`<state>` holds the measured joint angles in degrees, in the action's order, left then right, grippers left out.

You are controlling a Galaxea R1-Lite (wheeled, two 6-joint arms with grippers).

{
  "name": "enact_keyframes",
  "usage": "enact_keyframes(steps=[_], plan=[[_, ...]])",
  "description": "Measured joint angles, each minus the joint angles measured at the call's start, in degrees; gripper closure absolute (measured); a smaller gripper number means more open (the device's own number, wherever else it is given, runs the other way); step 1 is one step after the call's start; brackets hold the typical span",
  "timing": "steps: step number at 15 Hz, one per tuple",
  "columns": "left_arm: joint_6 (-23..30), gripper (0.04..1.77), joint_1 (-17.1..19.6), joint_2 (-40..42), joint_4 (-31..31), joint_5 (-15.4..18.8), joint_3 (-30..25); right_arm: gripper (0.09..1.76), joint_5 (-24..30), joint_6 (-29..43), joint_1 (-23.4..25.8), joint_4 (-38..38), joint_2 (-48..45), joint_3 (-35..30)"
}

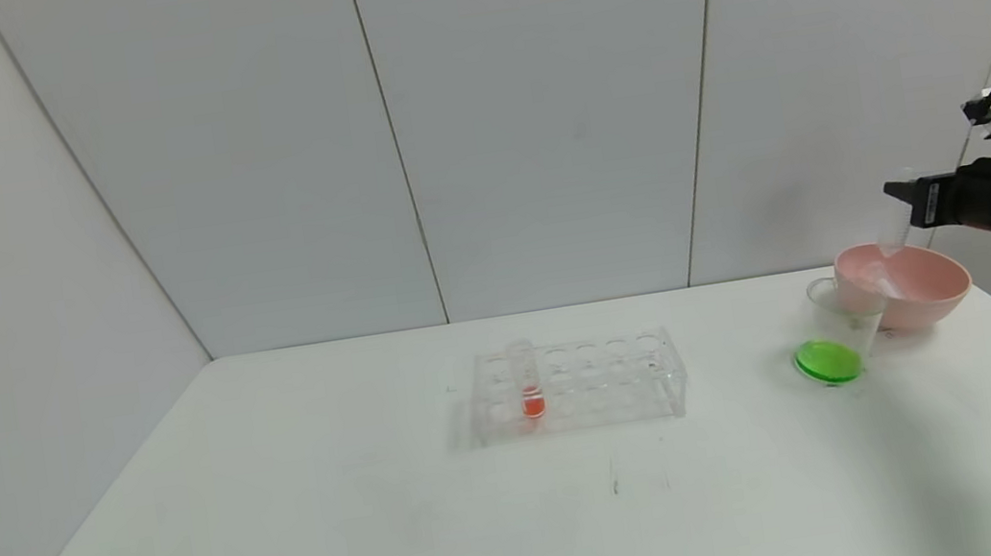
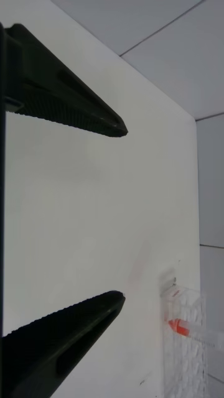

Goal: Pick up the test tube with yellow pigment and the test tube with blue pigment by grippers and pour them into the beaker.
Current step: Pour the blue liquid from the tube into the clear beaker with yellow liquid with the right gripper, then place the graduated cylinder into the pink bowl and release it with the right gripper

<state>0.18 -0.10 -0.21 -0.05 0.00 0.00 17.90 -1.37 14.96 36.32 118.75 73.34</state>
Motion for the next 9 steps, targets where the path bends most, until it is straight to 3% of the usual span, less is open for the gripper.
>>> enact_keyframes(steps=[7, 9], plan=[[0.0, 0.05, 0.0, 0.0, -0.02, 0.0, 0.0, 1.35, -0.13, 0.9, 2.54, 0.27, 9.61, 6.1], [0.0, 0.05, 0.0, 0.0, 0.0, 0.0, 0.0, 1.16, 0.0, 0.9, 2.35, 0.22, 10.28, 6.27]])
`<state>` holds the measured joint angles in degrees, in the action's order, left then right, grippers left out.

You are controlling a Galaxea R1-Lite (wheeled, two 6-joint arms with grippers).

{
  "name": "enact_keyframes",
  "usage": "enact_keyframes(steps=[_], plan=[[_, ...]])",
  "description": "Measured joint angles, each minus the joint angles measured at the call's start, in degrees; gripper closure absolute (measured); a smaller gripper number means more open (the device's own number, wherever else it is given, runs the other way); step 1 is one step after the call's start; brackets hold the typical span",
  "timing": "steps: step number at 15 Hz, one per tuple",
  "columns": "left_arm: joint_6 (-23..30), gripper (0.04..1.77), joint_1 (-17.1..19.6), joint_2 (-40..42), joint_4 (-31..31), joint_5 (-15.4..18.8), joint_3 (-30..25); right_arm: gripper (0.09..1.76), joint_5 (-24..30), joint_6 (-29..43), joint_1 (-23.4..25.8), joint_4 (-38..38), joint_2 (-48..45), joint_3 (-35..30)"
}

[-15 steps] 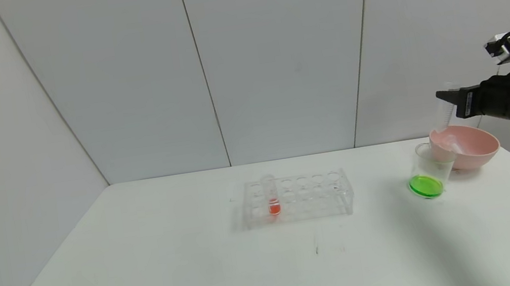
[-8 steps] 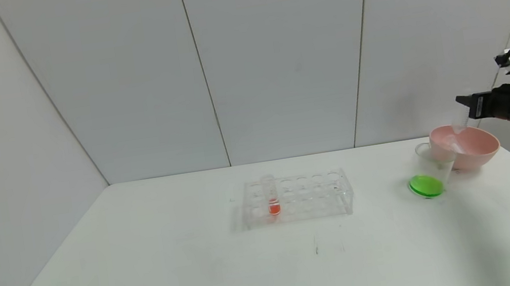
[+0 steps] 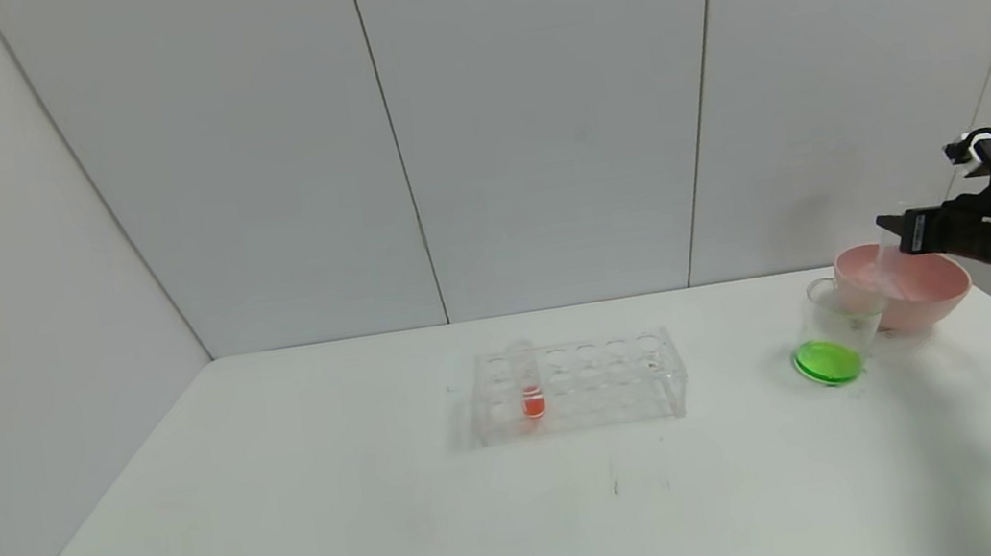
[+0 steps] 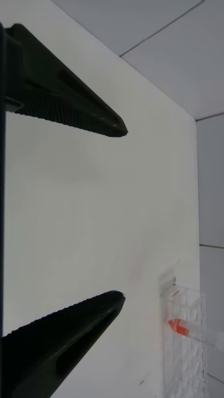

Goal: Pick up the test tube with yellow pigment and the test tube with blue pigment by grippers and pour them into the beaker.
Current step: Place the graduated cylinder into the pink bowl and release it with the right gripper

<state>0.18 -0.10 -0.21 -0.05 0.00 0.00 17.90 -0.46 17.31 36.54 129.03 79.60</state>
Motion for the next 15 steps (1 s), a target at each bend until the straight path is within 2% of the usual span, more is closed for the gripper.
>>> enact_keyframes(steps=[2, 6, 12, 15], plan=[[0.0, 0.05, 0.02, 0.0, -0.02, 0.0, 0.0, 0.93, 0.05, -0.02, -0.22, 0.0, 0.33, -0.02], [0.0, 0.05, 0.0, 0.0, -0.02, 0.0, 0.0, 0.61, -0.02, 0.02, -1.49, -0.05, 0.27, 0.38], [0.0, 0.05, 0.0, 0.0, -0.02, 0.0, 0.0, 0.36, -0.6, 0.3, -8.91, -0.74, -3.19, 0.4], [0.0, 0.05, 0.0, 0.0, 0.0, 0.0, 0.0, 0.29, -3.64, 0.35, -13.87, -0.77, -6.67, -1.22]])
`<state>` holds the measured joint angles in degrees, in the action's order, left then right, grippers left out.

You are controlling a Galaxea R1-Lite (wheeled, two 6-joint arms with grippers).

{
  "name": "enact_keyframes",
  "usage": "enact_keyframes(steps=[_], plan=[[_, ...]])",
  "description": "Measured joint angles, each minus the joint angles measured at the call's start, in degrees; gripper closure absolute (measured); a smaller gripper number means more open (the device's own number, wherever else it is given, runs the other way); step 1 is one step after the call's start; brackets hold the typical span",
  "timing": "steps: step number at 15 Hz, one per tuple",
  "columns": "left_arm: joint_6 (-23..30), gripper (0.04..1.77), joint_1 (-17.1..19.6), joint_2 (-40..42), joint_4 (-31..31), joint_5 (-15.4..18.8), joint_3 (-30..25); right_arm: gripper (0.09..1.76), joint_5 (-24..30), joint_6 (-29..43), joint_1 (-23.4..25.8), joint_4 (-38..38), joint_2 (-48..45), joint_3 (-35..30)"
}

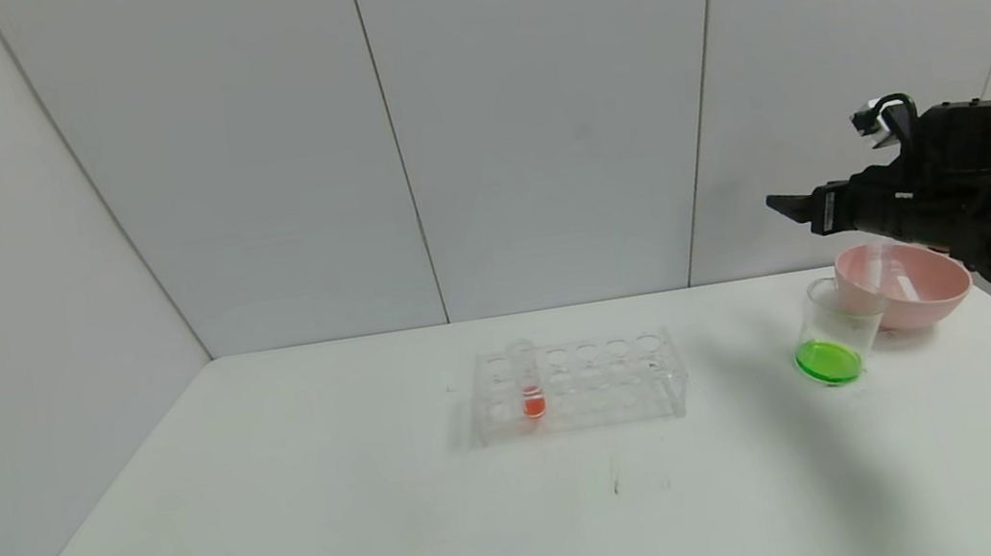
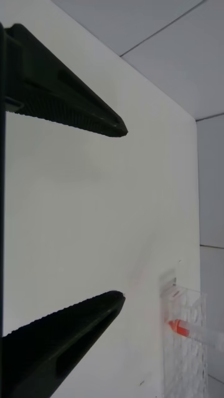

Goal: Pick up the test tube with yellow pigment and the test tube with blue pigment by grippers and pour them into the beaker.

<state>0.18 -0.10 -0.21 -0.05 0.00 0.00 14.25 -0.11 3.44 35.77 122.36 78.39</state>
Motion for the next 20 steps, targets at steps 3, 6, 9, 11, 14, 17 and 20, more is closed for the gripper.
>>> enact_keyframes(steps=[3, 6, 9, 11, 14, 17, 20], plan=[[-0.02, 0.05, 0.0, 0.0, 0.0, 0.0, 0.0, 0.24, -0.4, 0.18, -2.23, 0.57, -5.22, -4.38], [-0.02, 0.05, 0.0, 0.0, -0.02, 0.0, 0.0, 0.21, -0.16, 1.01, -2.73, 1.58, -13.81, -11.0], [0.02, 0.05, 0.0, 0.0, 0.0, 0.0, 0.0, 0.19, 0.11, 1.37, -2.39, 4.66, -25.28, -19.9], [0.02, 0.05, 0.0, 0.0, -0.02, 0.02, 0.0, 0.18, 0.33, 1.48, -2.23, 6.24, -33.79, -26.47], [0.0, 0.05, 0.0, 0.0, -0.02, 0.0, 0.0, 0.17, 1.8, 1.58, -2.28, 6.7, -48.1, -35.41], [0.0, 0.05, 0.0, 0.0, -0.02, 0.0, 0.0, 0.16, 2.63, 1.66, -2.39, 6.44, -62.85, -42.19], [0.0, 0.05, 0.0, 0.0, 0.02, 0.0, 0.0, 0.15, 2.72, 1.67, -2.4, 6.16, -76.13, -47.77]])
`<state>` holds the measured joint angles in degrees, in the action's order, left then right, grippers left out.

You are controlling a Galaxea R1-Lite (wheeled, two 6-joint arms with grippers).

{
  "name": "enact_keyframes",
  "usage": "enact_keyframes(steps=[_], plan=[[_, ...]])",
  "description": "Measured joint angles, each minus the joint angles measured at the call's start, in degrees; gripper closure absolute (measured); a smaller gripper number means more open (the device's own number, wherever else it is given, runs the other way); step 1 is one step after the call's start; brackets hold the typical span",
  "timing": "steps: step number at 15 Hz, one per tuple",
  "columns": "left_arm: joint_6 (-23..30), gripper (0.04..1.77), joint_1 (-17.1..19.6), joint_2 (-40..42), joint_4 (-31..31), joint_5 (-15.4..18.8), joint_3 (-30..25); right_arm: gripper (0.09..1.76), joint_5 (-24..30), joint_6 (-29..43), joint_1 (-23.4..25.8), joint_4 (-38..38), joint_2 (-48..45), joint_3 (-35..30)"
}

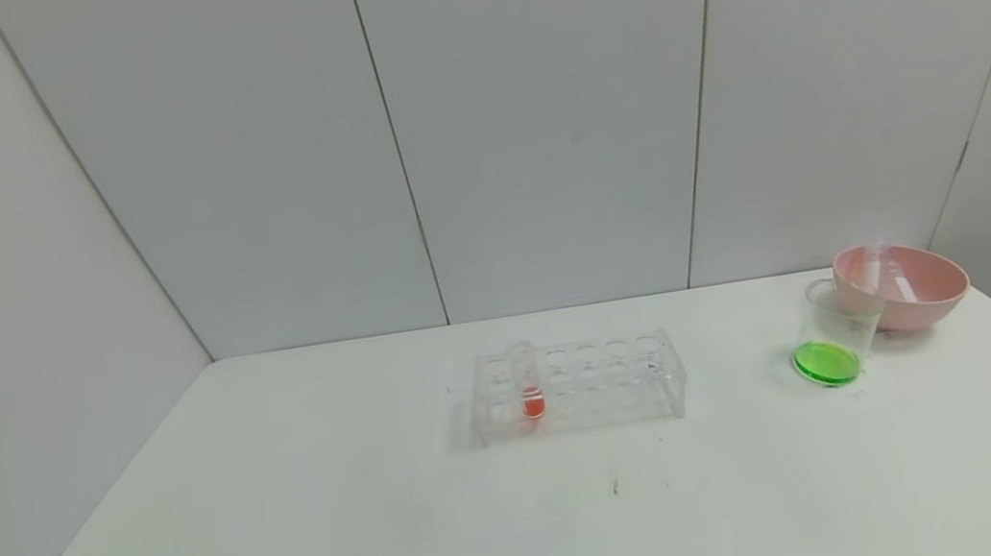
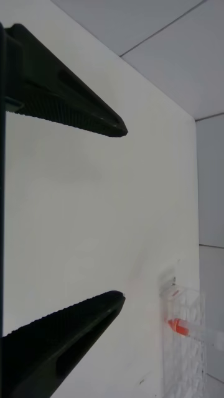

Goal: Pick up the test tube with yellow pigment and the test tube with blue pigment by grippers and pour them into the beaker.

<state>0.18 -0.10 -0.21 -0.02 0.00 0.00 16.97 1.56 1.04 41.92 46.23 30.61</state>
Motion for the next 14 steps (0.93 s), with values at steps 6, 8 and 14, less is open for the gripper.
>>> enact_keyframes(steps=[6, 8, 14], plan=[[-0.02, 0.05, 0.0, 0.0, -0.02, 0.0, 0.0, 0.15, -0.72, -0.01, -0.02, -12.31, -23.84, -5.32], [0.0, 0.05, 0.0, 0.0, -0.05, 0.02, 0.0, 0.15, -0.77, -0.48, -0.22, -18.62, -31.54, -5.71], [0.0, 0.05, 0.0, 0.0, -0.05, 0.02, 0.0, 0.15, -6.85, -4.13, -0.6, -25.81, -44.96, -14.65]])
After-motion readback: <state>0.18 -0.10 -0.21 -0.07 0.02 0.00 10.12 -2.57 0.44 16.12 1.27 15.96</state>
